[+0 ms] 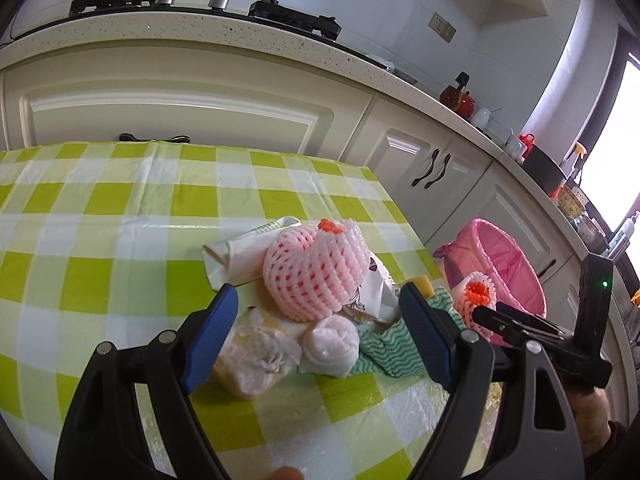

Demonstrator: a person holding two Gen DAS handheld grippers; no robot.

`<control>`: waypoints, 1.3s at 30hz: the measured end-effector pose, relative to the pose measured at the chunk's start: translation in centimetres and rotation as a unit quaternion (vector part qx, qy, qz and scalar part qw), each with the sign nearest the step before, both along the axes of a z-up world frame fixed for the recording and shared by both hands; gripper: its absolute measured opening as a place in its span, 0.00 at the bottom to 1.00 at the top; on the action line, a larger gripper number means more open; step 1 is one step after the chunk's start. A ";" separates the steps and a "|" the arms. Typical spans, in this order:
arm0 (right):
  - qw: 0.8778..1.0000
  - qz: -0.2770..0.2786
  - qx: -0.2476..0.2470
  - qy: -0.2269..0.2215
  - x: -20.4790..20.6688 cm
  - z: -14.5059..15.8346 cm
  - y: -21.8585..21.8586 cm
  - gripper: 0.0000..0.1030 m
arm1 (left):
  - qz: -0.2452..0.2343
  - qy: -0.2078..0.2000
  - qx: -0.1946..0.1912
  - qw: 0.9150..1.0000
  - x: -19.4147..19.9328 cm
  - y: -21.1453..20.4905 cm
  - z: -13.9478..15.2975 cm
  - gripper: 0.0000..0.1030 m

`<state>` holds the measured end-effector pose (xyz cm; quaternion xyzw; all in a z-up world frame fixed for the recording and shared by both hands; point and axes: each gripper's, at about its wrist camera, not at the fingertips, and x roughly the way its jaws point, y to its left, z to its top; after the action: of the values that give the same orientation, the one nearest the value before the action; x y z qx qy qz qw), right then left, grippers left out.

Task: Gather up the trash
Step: 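Grasp the pink-orange foam fruit net with the right gripper while the left grasps the white net, then drop both foam fruit nets into the pink bin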

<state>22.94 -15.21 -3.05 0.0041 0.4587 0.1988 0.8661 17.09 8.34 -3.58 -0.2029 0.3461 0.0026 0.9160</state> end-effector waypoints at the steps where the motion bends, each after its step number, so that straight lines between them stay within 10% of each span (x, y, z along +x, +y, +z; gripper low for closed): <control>1: 1.000 -0.001 0.000 0.001 0.1 -0.1 -0.1 0.69 | 0.001 0.002 -0.003 1.000 0.4 0.0 -0.1 0.78; 14: 1.000 -0.004 -0.014 0.015 0.8 -1.0 0.5 0.57 | -0.002 0.033 -0.013 0.999 4.7 -0.5 -2.2 0.75; 23: 1.000 -0.001 -0.018 0.013 0.4 -0.9 0.1 0.32 | -0.011 0.038 -0.001 0.999 4.6 -0.8 -2.3 0.44; 39: 0.999 0.009 0.023 -0.043 -2.6 4.4 -1.6 0.31 | 0.010 -0.012 0.016 1.000 0.1 -0.7 2.5 0.41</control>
<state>20.39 -16.76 1.39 0.0113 0.4160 0.2176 0.8829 17.22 7.68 -1.09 -0.1914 0.3332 0.0149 0.9231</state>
